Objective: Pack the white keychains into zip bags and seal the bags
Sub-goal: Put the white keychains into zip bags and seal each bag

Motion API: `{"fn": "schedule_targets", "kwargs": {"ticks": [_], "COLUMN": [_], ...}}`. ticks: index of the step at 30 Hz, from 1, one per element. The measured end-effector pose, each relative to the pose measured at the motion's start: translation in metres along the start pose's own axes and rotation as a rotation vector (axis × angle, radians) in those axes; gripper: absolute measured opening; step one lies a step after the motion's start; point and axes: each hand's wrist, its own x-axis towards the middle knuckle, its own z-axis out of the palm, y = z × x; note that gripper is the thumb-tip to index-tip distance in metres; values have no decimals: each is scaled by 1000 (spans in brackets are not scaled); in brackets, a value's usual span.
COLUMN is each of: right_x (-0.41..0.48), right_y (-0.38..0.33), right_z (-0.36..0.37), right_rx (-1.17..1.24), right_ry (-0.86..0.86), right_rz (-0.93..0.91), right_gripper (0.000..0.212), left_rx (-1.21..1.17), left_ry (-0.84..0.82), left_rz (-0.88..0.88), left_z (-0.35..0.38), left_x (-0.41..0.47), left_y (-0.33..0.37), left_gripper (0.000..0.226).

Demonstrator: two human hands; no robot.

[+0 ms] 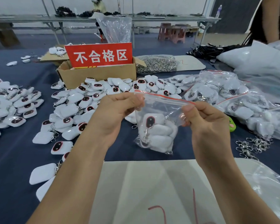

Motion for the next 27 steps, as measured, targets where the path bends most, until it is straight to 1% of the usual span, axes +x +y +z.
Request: {"fn": "schedule_targets", "kwargs": {"ticks": [2, 5, 8, 11, 15, 17, 20, 22, 25, 27], "right_x": [1, 2, 3, 4, 2, 1, 0, -2, -3, -4], "right_y": [1, 0, -1, 0, 1, 0, 0, 1, 2, 1], "right_z": [-1, -2, -2, 0, 4, 4, 4, 7, 11, 11], "right_rx": [-1, -35, -42, -41, -15, -20, -41, -62, -101, -105], "right_ry": [19, 21, 22, 50, 70, 73, 80, 62, 37, 26], "right_rz": [15, 1, -4, 7, 14, 23, 17, 2, -16, -33], "right_gripper": [14, 14, 16, 21, 23, 24, 24, 21, 21, 21], "left_rx": [-7, 2, -6, -24, -15, -20, -52, -48, -62, -72], "left_ry": [20, 54, 89, 148, 191, 157, 56, 11, 31, 36], "left_rz": [-32, -33, -18, 13, 32, 24, -6, -7, -19, -23], "left_z": [2, 3, 4, 8, 13, 13, 14, 15, 17, 17], "left_x": [-1, -1, 0, 1, 2, 2, 0, -1, -1, -1], "left_y": [-2, -2, -2, -4, -9, -11, -12, -15, -16, -15], "left_gripper": [18, 18, 9, 18, 18, 17, 9, 12, 20, 13]}}
